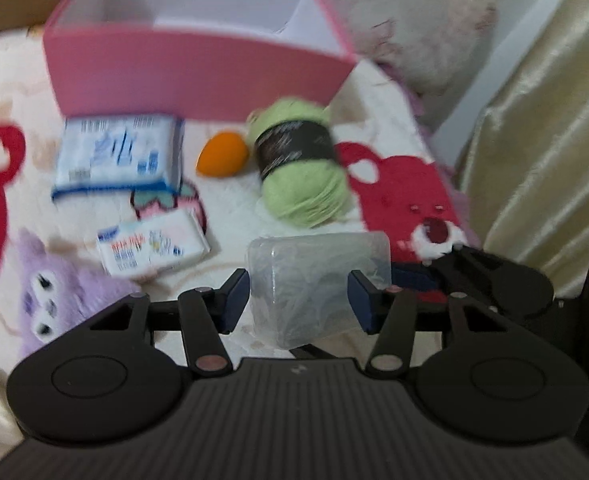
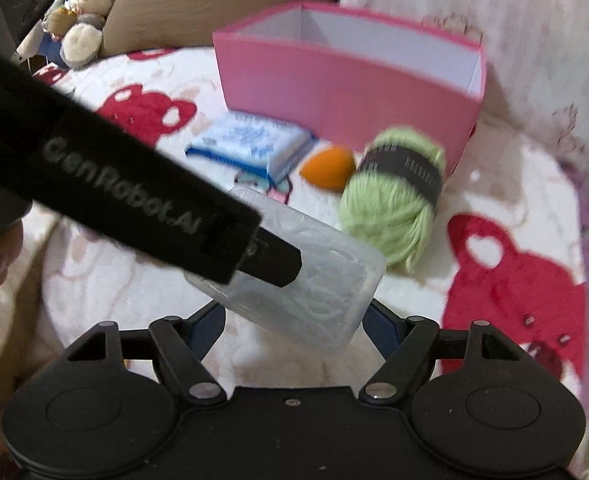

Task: Organize objects
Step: 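Carry the clear box into the pink box with the left gripper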

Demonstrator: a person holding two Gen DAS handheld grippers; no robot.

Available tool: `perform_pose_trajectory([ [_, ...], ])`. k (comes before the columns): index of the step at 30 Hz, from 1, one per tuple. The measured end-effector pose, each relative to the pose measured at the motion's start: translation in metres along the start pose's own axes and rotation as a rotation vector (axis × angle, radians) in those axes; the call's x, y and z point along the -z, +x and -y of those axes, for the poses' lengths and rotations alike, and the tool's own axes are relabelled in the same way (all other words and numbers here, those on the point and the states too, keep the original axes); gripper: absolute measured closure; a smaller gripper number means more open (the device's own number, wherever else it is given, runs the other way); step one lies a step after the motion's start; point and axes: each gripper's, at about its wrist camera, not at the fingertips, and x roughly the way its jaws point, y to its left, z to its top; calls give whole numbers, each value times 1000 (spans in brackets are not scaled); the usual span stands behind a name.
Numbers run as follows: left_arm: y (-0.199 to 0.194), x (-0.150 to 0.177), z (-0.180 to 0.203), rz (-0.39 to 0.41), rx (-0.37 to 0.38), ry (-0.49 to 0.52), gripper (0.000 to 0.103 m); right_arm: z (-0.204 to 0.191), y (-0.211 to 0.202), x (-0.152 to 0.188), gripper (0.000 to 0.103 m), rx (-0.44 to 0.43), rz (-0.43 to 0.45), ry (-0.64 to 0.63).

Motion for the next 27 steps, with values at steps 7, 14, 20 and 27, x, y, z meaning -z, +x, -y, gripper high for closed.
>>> perform_pose_trajectory([
  [7,-52,-42,3,37,57,33,51,-7,-45,-48,27,48,72,-44],
  [14,-80,-95,-6,88,27,53,51,-2,-50,-103,28,32,132,-48],
  [20,-75,-151,-16,86,-8,50,50,24,-30,-155,28,18,135,-33],
  [27,-24,-212,-47,46,-9,-7,49,64,19,-197,29,-6,64,11],
])
